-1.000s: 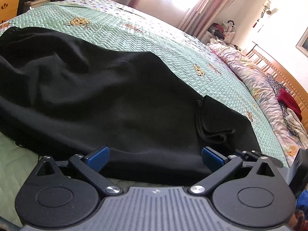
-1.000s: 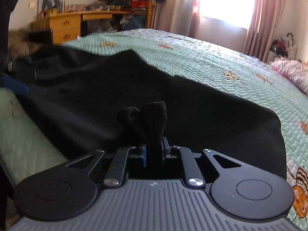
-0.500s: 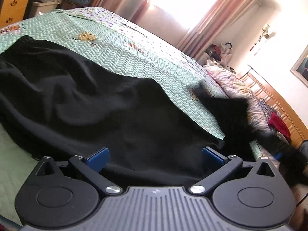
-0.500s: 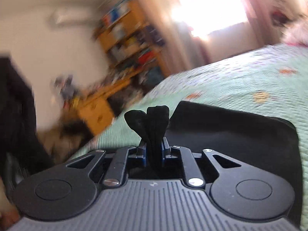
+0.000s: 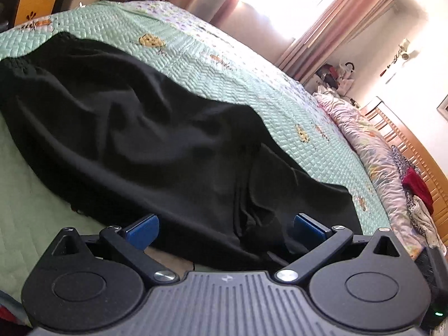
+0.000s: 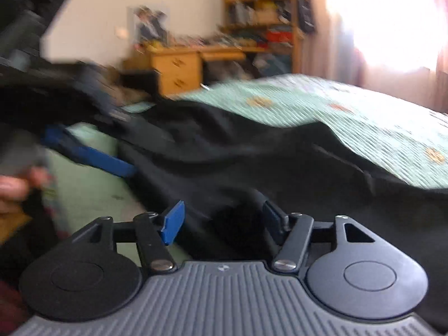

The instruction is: Fold clothes

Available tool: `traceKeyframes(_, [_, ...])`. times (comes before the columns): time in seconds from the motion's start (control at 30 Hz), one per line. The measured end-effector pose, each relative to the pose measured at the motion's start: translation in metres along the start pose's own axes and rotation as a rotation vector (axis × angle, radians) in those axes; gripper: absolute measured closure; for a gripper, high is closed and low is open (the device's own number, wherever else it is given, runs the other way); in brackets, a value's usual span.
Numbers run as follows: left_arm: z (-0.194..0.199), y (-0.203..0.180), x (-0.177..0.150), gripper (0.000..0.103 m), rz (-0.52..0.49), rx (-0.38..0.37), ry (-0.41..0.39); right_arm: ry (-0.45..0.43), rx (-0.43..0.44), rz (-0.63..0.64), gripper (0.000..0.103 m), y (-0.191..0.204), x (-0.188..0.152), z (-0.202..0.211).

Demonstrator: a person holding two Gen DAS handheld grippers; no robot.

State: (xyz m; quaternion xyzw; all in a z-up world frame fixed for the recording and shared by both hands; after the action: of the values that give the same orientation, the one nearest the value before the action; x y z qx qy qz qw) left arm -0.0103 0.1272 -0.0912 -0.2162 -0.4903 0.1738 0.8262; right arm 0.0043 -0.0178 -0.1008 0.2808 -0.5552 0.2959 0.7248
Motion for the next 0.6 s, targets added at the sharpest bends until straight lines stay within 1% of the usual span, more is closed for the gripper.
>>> traceKeyframes(0.03, [0.0, 0.001, 0.002, 0.001, -0.002, -0.001, -0.007, -0.022, 0.041, -0.027, 0.039, 0.001, 0.006, 0.008])
traceKeyframes(0.1, [0.0, 0.003, 0.005, 0.001, 0.012, 0.006, -0.018, -0.087, 0.064, -0.199, 0.039, -0.008, 0.019, 0.028])
traceKeyframes(0.17, [-0.001, 0.004, 0.006, 0.001, 0.036, 0.009, -0.018, -0.154, 0.056, -0.401, 0.039, -0.037, 0.031, 0.041])
traceKeyframes(0.33, [-0.001, 0.001, 0.005, 0.001, 0.05, 0.013, -0.018, -0.05, 0.097, -0.815, 0.038, -0.06, -0.009, 0.005])
traceKeyframes(0.4, [-0.001, -0.001, 0.005, 0.001, 0.052, 0.016, -0.015, -0.007, 0.113, -0.98, 0.043, -0.069, -0.023, -0.009])
traceKeyframes(0.43, [-0.001, -0.001, 0.005, 0.001, 0.048, 0.019, -0.014, 0.016, 0.12, -1.061, 0.061, -0.073, -0.031, -0.016])
traceKeyframes(0.47, [-0.001, -0.002, 0.006, 0.001, 0.043, 0.021, -0.013, 0.048, 0.091, -1.046, 0.085, -0.07, -0.041, -0.023])
traceKeyframes(0.5, [-0.001, -0.002, 0.006, 0.001, 0.038, 0.023, -0.011, 0.061, 0.093, -1.037, 0.089, -0.065, -0.044, -0.027])
traceKeyframes(0.53, [-0.001, -0.002, 0.006, 0.001, 0.034, 0.026, -0.01, 0.091, 0.101, -0.988, 0.093, -0.058, -0.042, -0.029])
traceKeyframes(0.57, [-0.002, -0.004, 0.006, 0.001, 0.03, 0.029, -0.006, 0.121, 0.109, -0.937, 0.094, -0.05, -0.04, -0.03])
traceKeyframes(0.6, [-0.004, -0.006, 0.007, 0.001, 0.028, 0.029, -0.002, 0.149, 0.117, -0.888, 0.092, -0.043, -0.038, -0.032])
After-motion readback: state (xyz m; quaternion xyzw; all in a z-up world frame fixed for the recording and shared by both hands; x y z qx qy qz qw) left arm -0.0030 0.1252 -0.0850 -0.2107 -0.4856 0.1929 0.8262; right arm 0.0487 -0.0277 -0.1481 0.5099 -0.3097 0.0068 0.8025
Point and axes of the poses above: each gripper's, at about its wrist camera, not at the fingertips, and z roughly against the way its jaws point, y to its left, x to its top, the point moved 8 cm from there along -z, roughly the way its jaws point, and after that the axes turned 13 degrees about -y, right-handed, at the moved point
